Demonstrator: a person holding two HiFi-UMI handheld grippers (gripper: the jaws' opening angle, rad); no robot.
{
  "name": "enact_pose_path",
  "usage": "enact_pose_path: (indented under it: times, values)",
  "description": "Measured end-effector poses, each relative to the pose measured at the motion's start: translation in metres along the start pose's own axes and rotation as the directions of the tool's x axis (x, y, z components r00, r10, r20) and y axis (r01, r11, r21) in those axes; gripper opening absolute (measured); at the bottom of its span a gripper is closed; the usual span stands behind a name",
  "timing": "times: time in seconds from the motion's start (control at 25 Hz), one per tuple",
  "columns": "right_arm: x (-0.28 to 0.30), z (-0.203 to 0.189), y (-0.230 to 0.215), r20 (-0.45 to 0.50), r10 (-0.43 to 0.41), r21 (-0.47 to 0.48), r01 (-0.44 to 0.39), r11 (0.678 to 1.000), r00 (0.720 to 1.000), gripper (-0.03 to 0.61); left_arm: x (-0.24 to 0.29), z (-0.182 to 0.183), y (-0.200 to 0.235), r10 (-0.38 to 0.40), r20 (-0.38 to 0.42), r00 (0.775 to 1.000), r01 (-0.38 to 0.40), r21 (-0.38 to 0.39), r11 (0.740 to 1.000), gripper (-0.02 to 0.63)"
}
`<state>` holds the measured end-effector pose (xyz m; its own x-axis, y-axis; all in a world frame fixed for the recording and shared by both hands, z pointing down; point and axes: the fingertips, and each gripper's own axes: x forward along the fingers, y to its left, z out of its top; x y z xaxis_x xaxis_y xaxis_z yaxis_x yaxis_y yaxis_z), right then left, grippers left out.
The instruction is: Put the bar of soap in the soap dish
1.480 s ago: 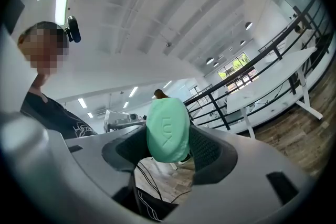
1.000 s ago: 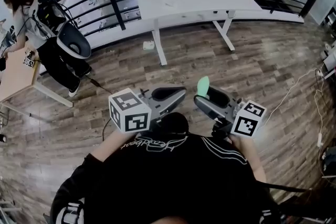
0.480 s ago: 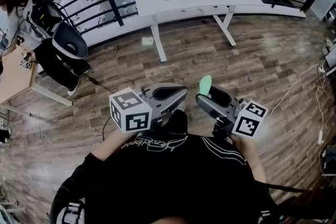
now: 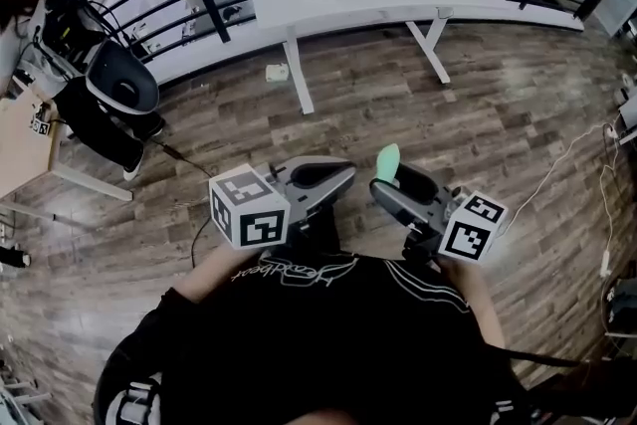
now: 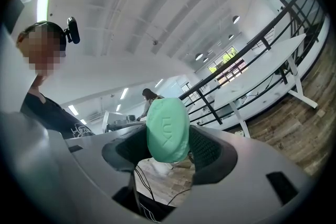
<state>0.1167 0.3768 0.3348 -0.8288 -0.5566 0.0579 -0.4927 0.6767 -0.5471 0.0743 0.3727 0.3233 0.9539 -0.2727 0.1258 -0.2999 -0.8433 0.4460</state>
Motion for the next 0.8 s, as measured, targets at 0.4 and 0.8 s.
enact_pose_path:
  times: [0.4,0.8]
  values:
    - [0.085,0.059,-0.081,-0.012,0.013,0.034,-0.013,0.999,1.000,0.218,0.025,0.057,0.115,0.017,-0.030,0.999,-0.018,-0.031,0.999,0.009]
    - [0.198,0.145,-0.174,-0.022,0.005,0.037,-0.004,0.999,1.000,0.218,0.040,0.146,0.261,0.027,0.001,1.000,-0.027,-0.053,0.998,0.009]
